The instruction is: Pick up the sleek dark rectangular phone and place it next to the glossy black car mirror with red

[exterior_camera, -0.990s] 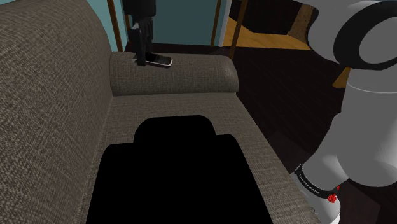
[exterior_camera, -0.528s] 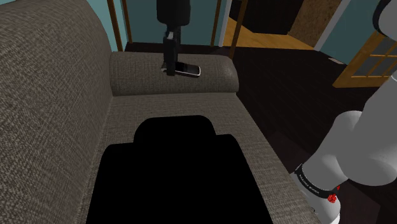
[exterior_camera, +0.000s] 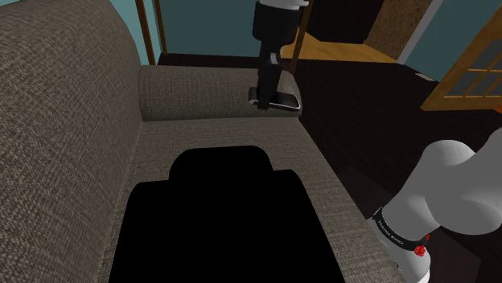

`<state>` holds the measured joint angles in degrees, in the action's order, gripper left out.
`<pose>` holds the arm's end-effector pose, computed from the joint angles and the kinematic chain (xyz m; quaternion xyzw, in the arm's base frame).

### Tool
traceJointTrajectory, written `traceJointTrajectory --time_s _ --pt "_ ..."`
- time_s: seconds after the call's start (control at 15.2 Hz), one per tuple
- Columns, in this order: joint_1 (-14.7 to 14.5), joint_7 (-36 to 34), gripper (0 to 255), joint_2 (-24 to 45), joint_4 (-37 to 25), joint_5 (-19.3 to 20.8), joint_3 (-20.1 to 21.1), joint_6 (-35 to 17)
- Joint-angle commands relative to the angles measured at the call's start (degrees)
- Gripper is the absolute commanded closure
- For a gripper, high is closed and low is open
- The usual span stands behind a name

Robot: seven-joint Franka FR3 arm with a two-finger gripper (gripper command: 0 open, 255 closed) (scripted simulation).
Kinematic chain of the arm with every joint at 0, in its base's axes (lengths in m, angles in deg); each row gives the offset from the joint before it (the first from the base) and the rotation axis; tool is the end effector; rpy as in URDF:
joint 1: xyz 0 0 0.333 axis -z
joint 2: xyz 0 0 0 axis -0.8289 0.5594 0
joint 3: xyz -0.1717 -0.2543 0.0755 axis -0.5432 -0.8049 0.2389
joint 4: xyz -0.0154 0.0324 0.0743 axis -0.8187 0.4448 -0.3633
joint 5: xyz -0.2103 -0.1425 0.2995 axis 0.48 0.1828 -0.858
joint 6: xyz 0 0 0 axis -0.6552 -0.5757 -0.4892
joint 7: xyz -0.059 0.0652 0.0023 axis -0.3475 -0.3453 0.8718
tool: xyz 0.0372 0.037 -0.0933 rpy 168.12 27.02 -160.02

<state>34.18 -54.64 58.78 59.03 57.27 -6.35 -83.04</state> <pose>0.3547 0.3040 0.6047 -0.8958 -0.4443 -0.0046 0.0081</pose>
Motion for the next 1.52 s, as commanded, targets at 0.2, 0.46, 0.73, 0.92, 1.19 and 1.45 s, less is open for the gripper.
traceJointTrajectory --time_s 0.2,0.46,0.73,0.92,1.19,1.45 --pt "-1.19 1.24 255 -12.02 10.8 -2.4 -1.32 1.13" --pt "-2.49 1.68 255 -21.3 17.41 -3.67 -2.36 3.79" --pt "-3.93 1.69 255 -30.59 22.9 -4.56 -3.3 7.65" --pt "-5.08 1.38 255 -37.56 26.26 -5.04 -3.94 11.29" --pt "-5.8 1.26 255 -41.42 30.27 -5.51 -3.89 11.15" --pt "-6.06 1.41 255 -42.63 33.93 -6.0 -3.43 8.71"
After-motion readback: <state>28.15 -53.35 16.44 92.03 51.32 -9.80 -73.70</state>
